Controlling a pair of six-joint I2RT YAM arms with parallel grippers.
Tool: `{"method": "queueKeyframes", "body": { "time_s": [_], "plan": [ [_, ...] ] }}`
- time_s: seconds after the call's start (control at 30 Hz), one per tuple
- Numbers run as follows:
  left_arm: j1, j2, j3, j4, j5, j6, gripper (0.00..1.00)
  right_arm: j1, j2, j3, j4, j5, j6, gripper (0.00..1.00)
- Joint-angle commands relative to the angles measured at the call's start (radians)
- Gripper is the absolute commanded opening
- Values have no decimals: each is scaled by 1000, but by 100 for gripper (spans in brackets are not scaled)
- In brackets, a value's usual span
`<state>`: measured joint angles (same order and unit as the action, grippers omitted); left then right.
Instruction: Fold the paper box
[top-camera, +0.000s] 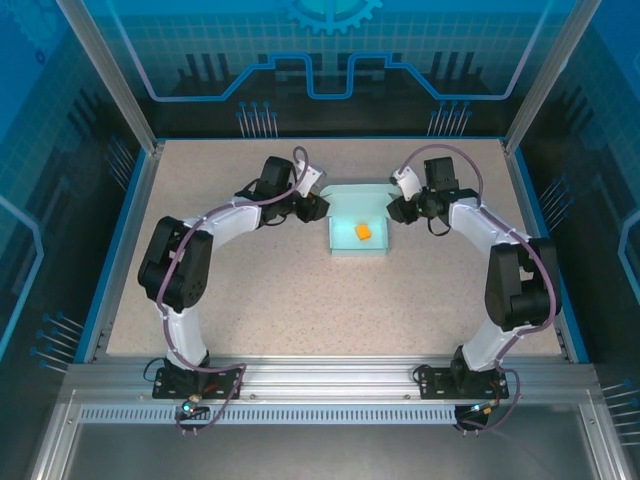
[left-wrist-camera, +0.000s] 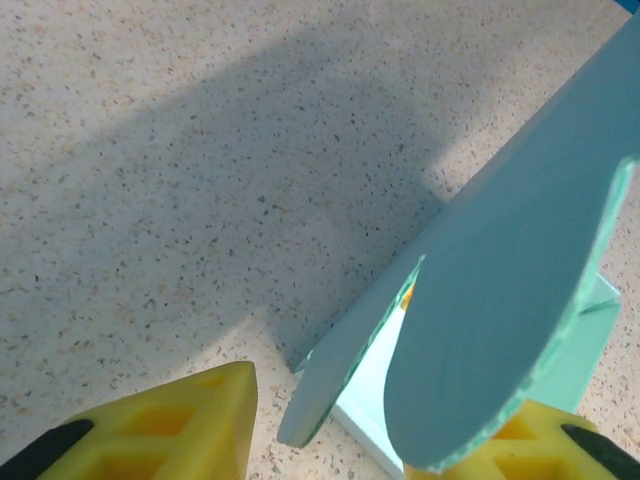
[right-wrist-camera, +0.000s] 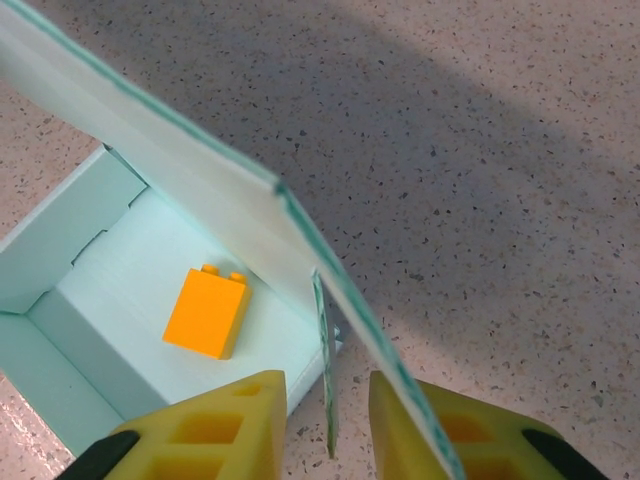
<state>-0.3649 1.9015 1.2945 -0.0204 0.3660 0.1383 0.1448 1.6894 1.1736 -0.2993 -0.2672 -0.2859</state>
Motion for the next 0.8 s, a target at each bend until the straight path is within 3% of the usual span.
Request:
{"method": "queueKeyframes", "body": {
  "time_s": [0.0, 0.33, 0.77],
  "plan": [
    [-4, 16, 38, -25, 23, 25, 38, -2, 16, 34, -21, -24, -5, 26],
    [-8, 19, 44, -23, 25, 20, 26, -1, 13, 33, -19, -32, 0, 15],
    [-15, 33, 77, -72, 27, 47, 19, 6, 15, 42, -36, -32, -7, 8]
  ]
}}
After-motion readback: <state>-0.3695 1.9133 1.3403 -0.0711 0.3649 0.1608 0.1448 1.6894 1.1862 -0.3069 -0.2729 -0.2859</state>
